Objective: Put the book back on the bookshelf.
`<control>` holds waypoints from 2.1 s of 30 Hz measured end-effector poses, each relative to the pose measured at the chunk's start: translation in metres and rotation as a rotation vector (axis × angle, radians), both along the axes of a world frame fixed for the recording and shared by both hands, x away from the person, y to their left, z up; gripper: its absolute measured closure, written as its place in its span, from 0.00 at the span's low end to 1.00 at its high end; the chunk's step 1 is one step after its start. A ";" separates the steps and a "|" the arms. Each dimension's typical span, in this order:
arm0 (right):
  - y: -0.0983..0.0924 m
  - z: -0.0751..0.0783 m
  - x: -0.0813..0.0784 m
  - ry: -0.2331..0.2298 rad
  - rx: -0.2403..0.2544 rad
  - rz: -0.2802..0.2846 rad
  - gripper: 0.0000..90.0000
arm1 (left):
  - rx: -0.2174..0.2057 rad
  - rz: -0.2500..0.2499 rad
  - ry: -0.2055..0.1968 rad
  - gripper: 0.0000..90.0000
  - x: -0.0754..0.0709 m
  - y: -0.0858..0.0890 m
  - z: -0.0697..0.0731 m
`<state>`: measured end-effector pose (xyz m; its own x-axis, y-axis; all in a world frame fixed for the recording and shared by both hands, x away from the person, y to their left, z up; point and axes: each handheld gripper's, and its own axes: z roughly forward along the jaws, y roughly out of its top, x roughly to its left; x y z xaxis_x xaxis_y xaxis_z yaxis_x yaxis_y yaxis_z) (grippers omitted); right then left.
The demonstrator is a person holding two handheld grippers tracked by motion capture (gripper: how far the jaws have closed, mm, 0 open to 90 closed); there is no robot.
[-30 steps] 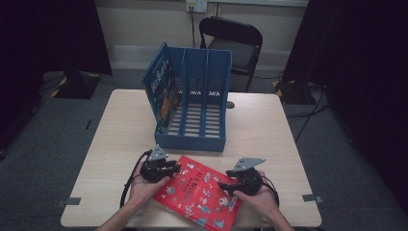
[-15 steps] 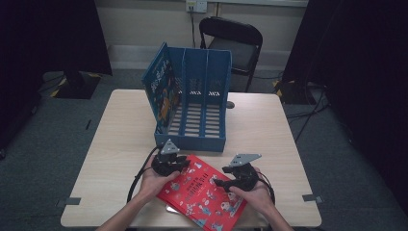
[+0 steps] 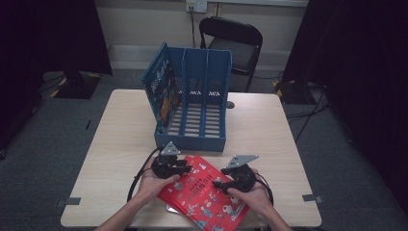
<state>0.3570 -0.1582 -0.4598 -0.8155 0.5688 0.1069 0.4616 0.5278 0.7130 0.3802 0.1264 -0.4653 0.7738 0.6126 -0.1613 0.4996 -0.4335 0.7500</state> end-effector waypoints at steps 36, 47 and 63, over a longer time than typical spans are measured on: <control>-0.006 0.001 0.000 -0.003 -0.017 -0.031 0.40 | -0.006 0.062 0.009 0.57 -0.040 0.054 -0.007; -0.016 0.003 -0.010 -0.004 -0.024 -0.053 0.40 | -0.006 0.094 0.000 0.58 -0.023 0.044 -0.007; -0.020 0.003 -0.012 -0.001 -0.020 -0.057 0.38 | -0.032 0.119 0.027 0.57 -0.008 0.036 -0.008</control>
<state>0.3450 -0.1783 -0.4572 -0.7816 0.6166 0.0943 0.4909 0.5148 0.7028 0.3719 0.1619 -0.4728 0.6908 0.6943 -0.2021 0.5666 -0.3461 0.7477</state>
